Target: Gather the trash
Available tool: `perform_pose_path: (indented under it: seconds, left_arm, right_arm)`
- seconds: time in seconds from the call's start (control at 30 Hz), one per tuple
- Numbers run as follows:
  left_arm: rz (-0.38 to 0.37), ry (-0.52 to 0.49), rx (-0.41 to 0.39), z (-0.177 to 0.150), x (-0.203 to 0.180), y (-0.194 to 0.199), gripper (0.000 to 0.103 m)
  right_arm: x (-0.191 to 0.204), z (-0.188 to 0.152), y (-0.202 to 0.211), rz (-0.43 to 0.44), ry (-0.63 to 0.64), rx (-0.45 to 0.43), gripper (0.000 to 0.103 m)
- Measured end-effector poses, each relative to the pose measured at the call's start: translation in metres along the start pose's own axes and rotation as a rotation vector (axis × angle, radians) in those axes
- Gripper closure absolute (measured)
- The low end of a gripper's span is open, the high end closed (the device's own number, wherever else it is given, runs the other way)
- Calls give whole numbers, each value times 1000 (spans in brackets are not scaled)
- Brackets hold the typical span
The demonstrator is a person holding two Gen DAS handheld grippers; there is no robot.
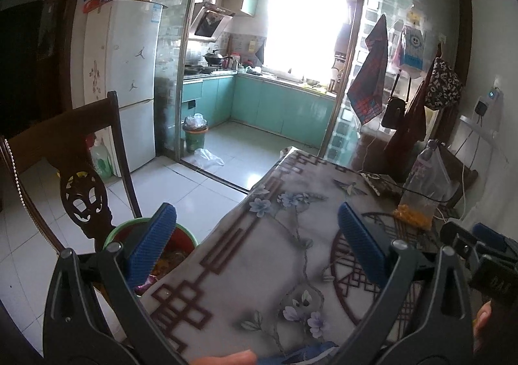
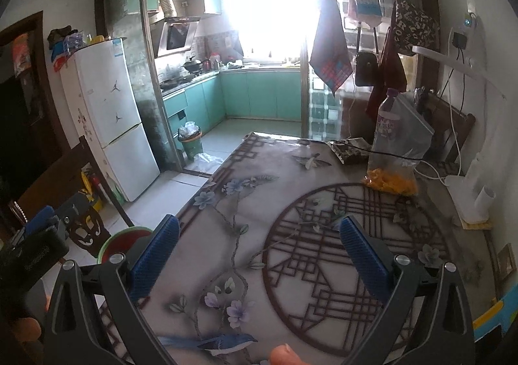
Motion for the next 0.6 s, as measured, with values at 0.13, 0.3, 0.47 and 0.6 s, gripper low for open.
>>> perform_pose_path:
  seconds: [0.13, 0.3, 0.47, 0.6]
  left_arm:
    - [4, -11, 0, -2, -4, 1, 5]
    - [14, -28, -6, -2, -7, 1, 5]
    - [28, -34, -14, -2, -8, 2, 5]
    - [48, -25, -5, -3, -4, 0, 5]
  right_arm:
    - [-2, 0, 2, -5, 4, 4, 7]
    - [-5, 0, 1, -10, -2, 10, 7]
    - [-3, 0, 2, -6, 5, 8, 7]
    - [-2, 0, 0, -4, 12, 11, 7]
Point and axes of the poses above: each gripper's, at about its wrist camera, not at the fingertips, and y roughly against the way its jaws point, x to its left, z to its top, the point moved 4 cm from there along -y, roughly the way its jaws point, and after that the axes turned 13 degrees about z, right-handed, at the moved point
